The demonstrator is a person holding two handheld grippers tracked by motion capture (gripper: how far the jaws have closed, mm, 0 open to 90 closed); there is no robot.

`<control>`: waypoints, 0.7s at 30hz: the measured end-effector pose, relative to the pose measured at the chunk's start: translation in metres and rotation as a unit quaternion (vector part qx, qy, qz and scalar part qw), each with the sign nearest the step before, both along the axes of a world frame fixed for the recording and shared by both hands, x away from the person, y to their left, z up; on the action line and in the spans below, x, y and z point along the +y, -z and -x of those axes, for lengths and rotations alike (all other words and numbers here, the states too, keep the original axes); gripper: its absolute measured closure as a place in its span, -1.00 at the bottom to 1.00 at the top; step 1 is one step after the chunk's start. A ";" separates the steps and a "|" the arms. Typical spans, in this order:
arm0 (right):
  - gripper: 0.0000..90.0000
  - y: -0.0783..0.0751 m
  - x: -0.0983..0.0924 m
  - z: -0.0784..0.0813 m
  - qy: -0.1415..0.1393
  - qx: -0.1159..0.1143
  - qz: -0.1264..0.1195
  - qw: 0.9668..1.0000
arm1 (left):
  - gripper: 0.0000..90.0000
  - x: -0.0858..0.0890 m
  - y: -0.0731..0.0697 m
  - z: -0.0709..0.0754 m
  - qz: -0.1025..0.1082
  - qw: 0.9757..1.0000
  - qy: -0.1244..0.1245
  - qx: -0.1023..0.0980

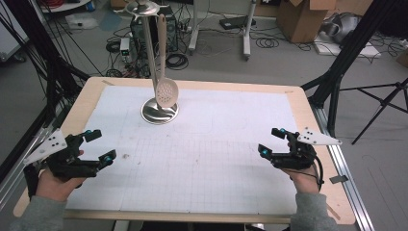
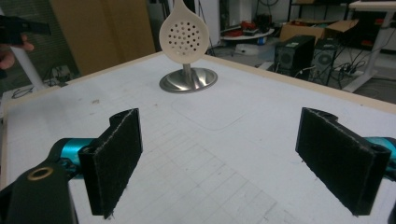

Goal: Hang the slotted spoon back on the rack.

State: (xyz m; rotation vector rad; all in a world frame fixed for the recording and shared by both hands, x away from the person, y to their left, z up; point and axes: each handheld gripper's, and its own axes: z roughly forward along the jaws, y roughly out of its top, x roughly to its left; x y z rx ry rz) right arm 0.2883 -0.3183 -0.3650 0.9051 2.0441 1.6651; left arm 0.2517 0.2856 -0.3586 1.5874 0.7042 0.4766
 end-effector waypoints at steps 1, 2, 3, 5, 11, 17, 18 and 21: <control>-0.70 0.001 -0.001 0.000 0.002 -0.005 0.001 1.000 | -0.81 0.000 0.000 0.000 -0.001 1.000 0.000 0.000; -0.70 0.001 -0.003 0.002 0.004 -0.001 0.000 1.000 | -0.81 0.000 0.001 0.000 0.000 1.000 -0.001 0.001; -0.70 0.003 -0.004 0.003 0.005 0.000 0.000 1.000 | -0.81 0.001 0.001 0.000 -0.002 1.000 -0.002 0.001; -0.70 0.005 -0.007 0.004 0.006 -0.001 0.001 1.000 | -0.81 0.003 0.001 0.000 0.000 1.000 -0.004 0.001; -0.70 0.011 -0.023 0.013 0.026 -0.004 -0.014 1.000 | -0.81 0.004 0.002 0.000 -0.006 1.000 -0.008 0.000; -0.70 0.021 -0.045 0.021 0.038 -0.011 -0.041 0.998 | -0.82 0.005 0.003 0.000 -0.002 1.000 -0.010 -0.001; -0.70 0.023 -0.048 0.022 0.036 -0.013 -0.041 0.998 | -0.81 0.005 0.003 0.000 -0.002 1.000 -0.010 -0.002; -0.70 0.026 -0.055 0.026 0.039 -0.013 -0.046 0.998 | -0.81 0.006 0.003 0.000 0.000 1.000 -0.012 -0.003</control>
